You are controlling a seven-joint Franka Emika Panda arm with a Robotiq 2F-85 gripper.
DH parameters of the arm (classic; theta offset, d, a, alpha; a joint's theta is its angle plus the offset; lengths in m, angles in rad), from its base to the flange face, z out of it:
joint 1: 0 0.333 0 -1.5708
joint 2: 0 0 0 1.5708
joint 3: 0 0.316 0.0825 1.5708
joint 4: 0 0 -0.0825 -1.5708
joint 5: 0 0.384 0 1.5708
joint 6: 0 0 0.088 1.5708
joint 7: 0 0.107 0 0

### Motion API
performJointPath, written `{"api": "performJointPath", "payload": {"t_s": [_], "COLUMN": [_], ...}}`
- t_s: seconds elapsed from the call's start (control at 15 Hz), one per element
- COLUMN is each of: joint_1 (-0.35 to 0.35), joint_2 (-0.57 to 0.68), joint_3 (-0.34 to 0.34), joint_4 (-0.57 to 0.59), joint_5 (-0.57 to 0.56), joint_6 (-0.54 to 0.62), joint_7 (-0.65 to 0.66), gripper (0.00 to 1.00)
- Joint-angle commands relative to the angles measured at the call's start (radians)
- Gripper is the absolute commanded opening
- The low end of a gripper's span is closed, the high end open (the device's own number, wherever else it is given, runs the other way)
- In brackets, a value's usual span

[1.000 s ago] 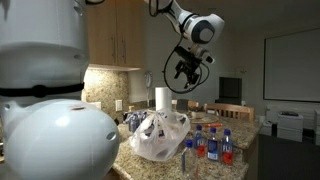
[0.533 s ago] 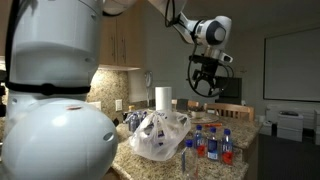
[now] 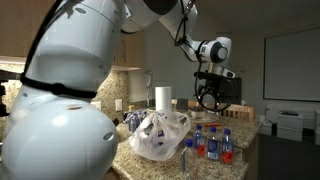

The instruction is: Place five empty water bottles inside the clear plastic bag

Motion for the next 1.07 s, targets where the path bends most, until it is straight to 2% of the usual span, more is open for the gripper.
{"api": "performJointPath", "payload": {"t_s": [0.0, 0.2, 0.6, 1.0], "joint_1": [-0.006, -0.005, 0.022, 0.064], "joint_2": [0.033, 0.095, 0.209, 0.29], "joint_3": [0.015, 0.015, 0.003, -0.017], "joint_4": [0.012, 0.039, 0.111, 0.168], "joint_5": [-0.014, -0.009, -0.071, -0.182], "joint_6": [0.015, 0.016, 0.187, 0.142], "joint_7": [0.035, 0.082, 0.174, 0.311], "gripper": [1.0, 1.0, 1.0, 1.0]}}
